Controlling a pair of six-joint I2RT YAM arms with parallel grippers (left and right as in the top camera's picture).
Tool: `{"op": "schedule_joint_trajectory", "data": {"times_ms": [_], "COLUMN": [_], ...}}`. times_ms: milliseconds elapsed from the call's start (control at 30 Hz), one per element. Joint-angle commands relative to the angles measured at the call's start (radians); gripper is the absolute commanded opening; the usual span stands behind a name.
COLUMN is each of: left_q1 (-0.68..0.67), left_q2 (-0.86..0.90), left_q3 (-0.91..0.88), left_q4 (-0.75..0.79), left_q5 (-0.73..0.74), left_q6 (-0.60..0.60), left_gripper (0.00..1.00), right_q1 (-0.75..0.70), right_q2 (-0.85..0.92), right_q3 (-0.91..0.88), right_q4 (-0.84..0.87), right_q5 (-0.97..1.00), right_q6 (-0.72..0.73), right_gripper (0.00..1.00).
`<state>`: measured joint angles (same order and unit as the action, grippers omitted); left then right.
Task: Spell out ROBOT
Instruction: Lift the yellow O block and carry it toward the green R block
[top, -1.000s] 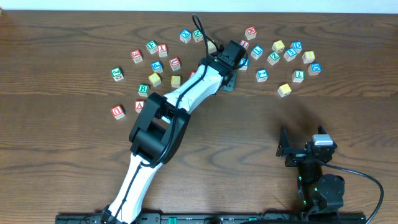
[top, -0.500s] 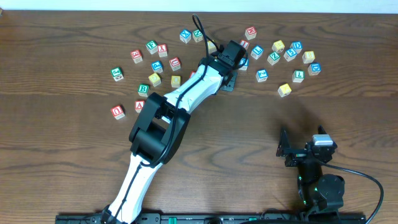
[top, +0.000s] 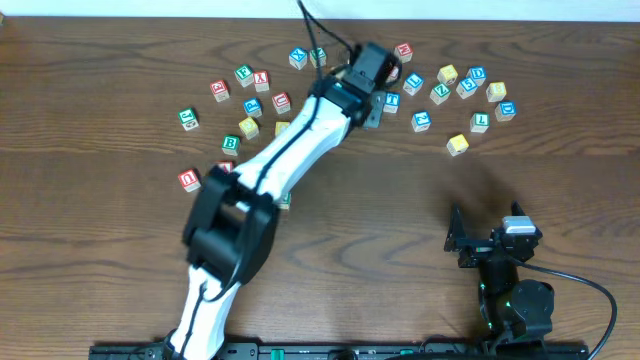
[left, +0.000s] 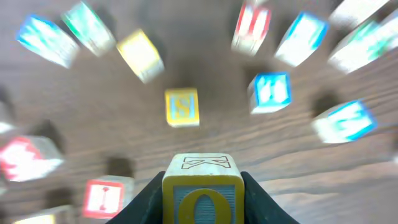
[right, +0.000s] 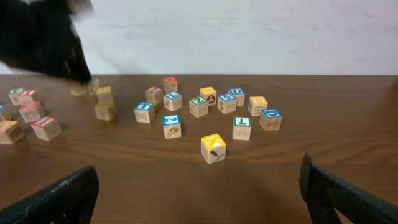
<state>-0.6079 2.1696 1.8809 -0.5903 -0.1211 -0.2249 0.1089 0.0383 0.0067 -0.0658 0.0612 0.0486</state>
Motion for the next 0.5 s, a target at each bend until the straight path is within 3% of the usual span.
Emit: {"op": "schedule_joint_trajectory", "data": {"times_ms": [0, 467], "left_q1": [0.003, 0.002], "left_q2": [-0.128, -0.355], "left_q3": [0.023, -0.021], "left_q4": [-0.012, -0.240], "left_q5": [-0.031, -0.135], "left_q6": [0.058, 0.067], "left_gripper": [0.28, 0.08], "right_q1": [0.006, 0.006], "right_q2": [-0.001, -0.001], "right_q3": [-0.001, -0.001], "right_q4": [-0.002, -0.002], "right_q5": [0.011, 0.011], "right_q6": [0.014, 0.014], "right_gripper": [0.99, 0.99]}}
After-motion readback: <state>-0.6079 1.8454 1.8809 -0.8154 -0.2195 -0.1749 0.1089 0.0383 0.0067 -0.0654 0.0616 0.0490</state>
